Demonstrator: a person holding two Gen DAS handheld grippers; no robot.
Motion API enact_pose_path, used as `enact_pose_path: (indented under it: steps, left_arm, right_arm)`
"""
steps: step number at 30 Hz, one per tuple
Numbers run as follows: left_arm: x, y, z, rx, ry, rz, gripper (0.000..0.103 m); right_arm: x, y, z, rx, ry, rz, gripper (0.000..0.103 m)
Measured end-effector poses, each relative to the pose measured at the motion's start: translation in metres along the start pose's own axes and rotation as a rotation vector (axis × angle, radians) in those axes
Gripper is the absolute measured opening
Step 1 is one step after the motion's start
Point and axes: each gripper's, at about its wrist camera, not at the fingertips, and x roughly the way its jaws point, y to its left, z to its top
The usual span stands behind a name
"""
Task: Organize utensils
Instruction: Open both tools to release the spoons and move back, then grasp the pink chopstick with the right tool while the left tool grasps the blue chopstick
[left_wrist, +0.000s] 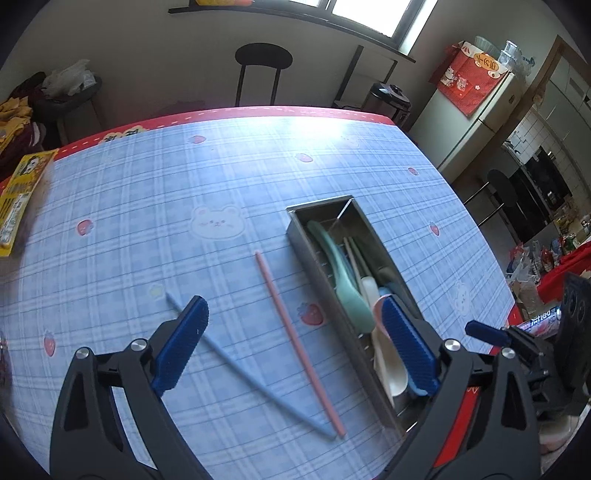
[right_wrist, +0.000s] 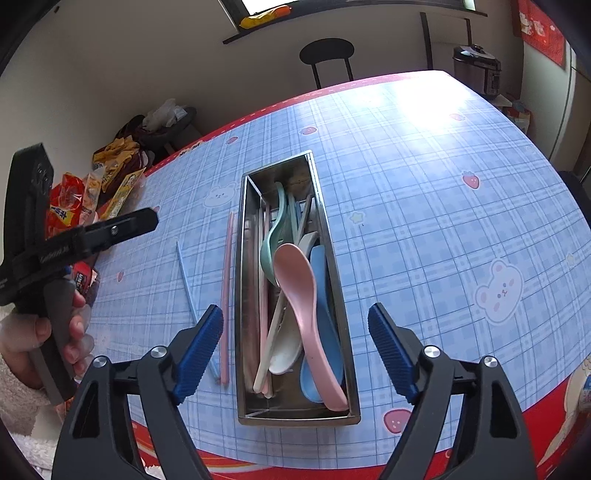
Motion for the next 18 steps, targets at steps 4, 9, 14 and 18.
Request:
enact_pose_path:
  steps: [4,9,14,18]
  left_arm:
    - [-0.017,0.025,-0.036,-0.019,-0.005,0.052,0.094]
    - [-0.025,0.054,-0.075,-0.086,0.008,0.077,0.094]
    - [-0.014,0.064,-0.088,-0.141,0.017,0.068,0.085]
    - [0.003,0.057,-0.084,-0.156,0.041,0.048,0.063]
  right_arm:
    - [0.006,0.014,-0.007,-0.039,0.025,0.007,0.08]
    - [0.013,0.033,-0.013,-0.088,0.062,0.041,0.079]
    - [0.023,0.045,-0.012,-0.121,0.106,0.079,0.059]
    - [0.036,0.05,0.001,-0.11,0.147,0.138,0.032]
